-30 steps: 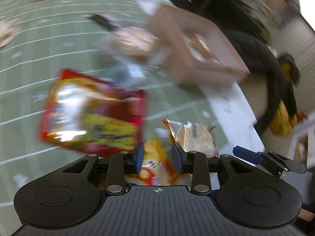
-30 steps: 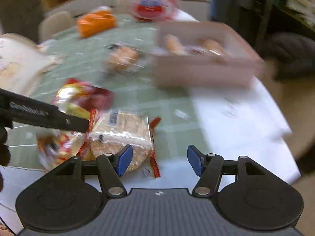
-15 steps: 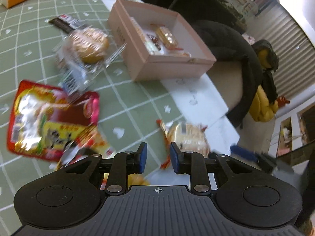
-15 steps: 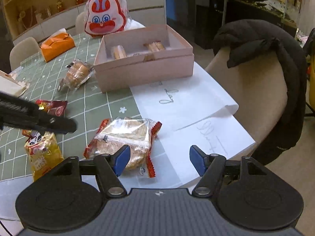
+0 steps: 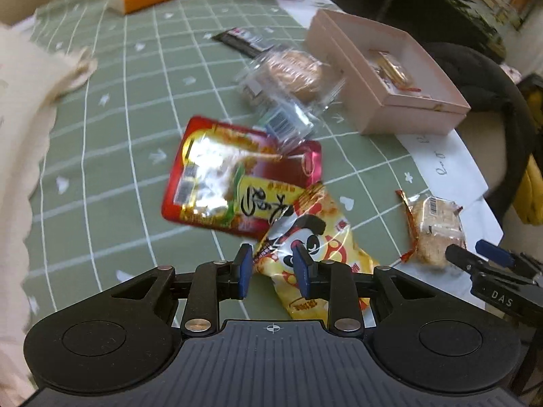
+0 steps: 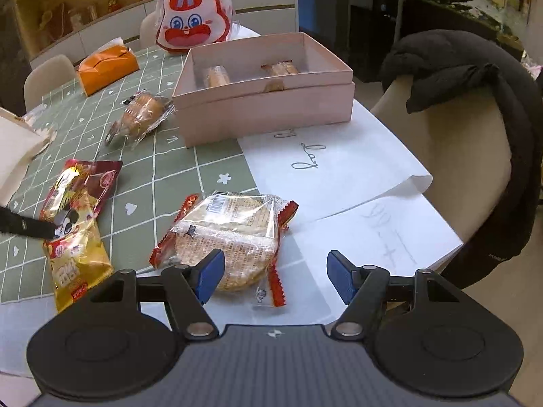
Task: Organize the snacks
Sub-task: 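Grasp the yellow panda packet with the left tool while the right tool grasps the round cracker packet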
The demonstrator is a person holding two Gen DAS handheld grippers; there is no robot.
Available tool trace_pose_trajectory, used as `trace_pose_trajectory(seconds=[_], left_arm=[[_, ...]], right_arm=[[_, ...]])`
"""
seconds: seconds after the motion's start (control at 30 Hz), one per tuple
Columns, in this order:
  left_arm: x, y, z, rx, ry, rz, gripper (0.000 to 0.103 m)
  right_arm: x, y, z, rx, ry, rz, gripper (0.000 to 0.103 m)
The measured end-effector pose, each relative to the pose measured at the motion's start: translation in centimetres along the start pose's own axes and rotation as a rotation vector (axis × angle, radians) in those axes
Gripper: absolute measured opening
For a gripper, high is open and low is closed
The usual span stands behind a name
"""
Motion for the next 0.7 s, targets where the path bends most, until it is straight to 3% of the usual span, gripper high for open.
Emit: trace_pose_trajectory(seconds=[0.37, 0.47, 0.57, 0.7], left_arm=[[2.5, -2.8, -5.2, 0.051, 0.183, -0.056, 0.033], [2.0, -3.1, -5.7, 0.075, 0.177, -0.070, 0.033], [1.3, -2.9, -5.1, 0.072, 0.164, -0.059, 0.033], [0.4, -1.8, -4.8, 0.125, 0.163, -0.021, 0.033]], right_arm=[[-0.2, 0.3, 0.5, -0.034, 0.001, 0.024, 0.067], [-0.1, 0.5, 1.2, -0.030, -0.045, 0.055, 0.067], [-0.4, 0.5, 2.4, -0.021, -0.152, 0.095, 0.067], [-1.4, -0.9, 3.0, -0.072, -0.189, 0.031, 0.067]])
Point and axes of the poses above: each gripper's, at about its wrist camera, not at the fingertips, and x roughly the way its jaws point, z to its left, y to its underside, the point moved 5 cm from there along x, roughly the way its jaws point, and after that the axes turned 13 degrees about x, right-handed, at the moved point
